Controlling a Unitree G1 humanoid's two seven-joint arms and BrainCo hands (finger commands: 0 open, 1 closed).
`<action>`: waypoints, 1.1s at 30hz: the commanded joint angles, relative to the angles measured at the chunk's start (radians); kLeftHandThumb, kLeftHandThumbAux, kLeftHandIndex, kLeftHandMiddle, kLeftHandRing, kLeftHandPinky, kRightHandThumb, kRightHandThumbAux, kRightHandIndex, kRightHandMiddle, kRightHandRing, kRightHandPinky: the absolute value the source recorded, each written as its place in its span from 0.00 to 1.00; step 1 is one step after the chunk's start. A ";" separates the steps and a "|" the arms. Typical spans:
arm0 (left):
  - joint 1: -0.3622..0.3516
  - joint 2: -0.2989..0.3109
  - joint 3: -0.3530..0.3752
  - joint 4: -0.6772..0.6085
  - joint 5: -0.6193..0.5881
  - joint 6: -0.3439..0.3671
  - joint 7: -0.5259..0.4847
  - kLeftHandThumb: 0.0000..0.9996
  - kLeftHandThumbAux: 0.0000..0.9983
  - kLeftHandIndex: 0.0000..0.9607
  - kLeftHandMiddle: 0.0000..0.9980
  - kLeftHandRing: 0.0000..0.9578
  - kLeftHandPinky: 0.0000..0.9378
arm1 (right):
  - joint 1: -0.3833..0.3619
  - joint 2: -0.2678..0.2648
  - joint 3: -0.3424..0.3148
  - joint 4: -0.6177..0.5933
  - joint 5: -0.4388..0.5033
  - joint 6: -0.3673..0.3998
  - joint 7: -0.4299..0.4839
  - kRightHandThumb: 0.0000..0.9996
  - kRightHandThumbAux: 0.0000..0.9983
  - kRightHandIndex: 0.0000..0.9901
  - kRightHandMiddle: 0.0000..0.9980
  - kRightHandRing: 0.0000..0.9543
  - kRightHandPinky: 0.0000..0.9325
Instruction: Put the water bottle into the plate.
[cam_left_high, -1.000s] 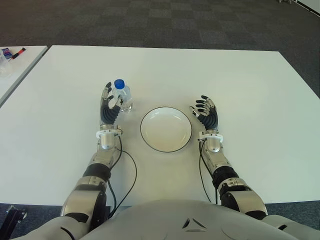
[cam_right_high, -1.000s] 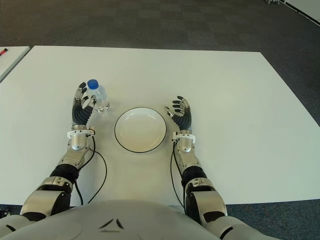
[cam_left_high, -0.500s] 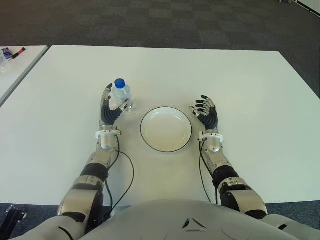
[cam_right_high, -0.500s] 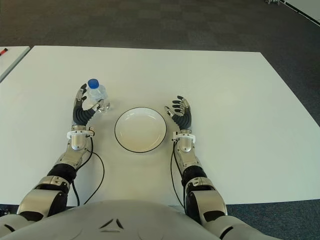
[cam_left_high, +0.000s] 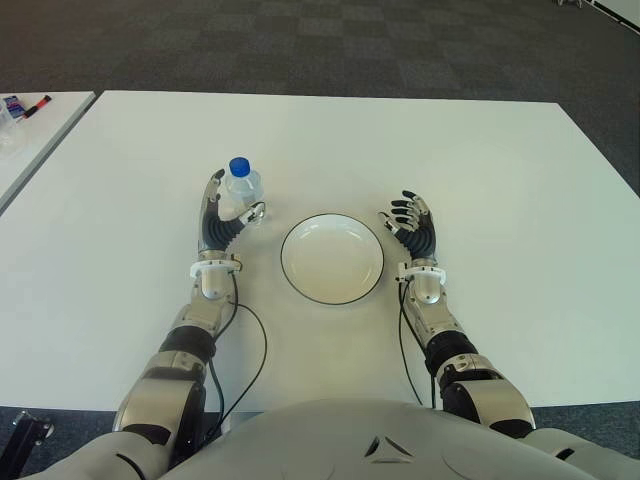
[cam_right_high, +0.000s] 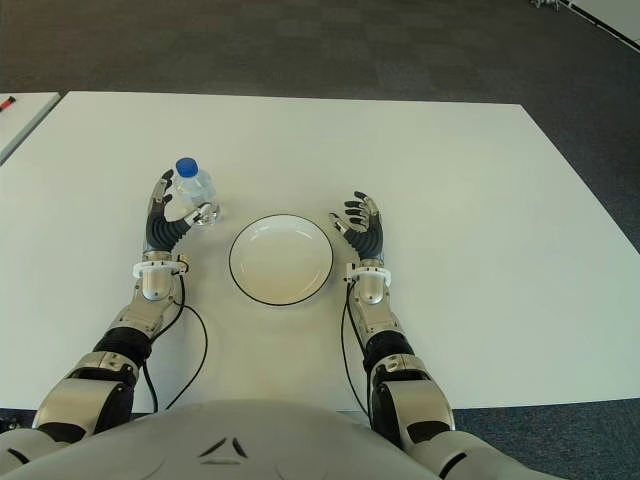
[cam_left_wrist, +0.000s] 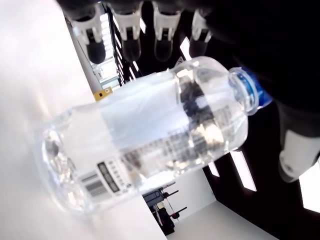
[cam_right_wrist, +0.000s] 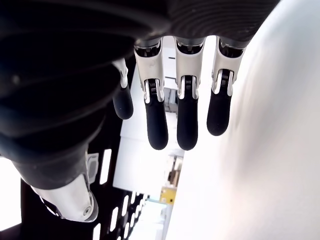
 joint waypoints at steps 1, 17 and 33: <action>-0.005 0.009 -0.007 0.006 0.010 0.012 0.013 0.02 0.55 0.00 0.00 0.00 0.00 | 0.042 0.002 -0.002 0.045 0.008 0.035 0.002 0.76 0.76 0.18 0.35 0.36 0.37; -0.008 0.008 -0.003 0.014 -0.004 0.017 0.002 0.02 0.56 0.00 0.00 0.01 0.02 | 0.040 0.005 0.002 0.050 0.001 0.040 -0.017 0.77 0.74 0.19 0.35 0.37 0.38; -0.030 0.011 -0.007 0.024 0.011 0.013 0.020 0.01 0.55 0.00 0.00 0.00 0.00 | 0.041 0.007 0.001 0.050 0.010 0.039 -0.002 0.77 0.77 0.18 0.35 0.36 0.35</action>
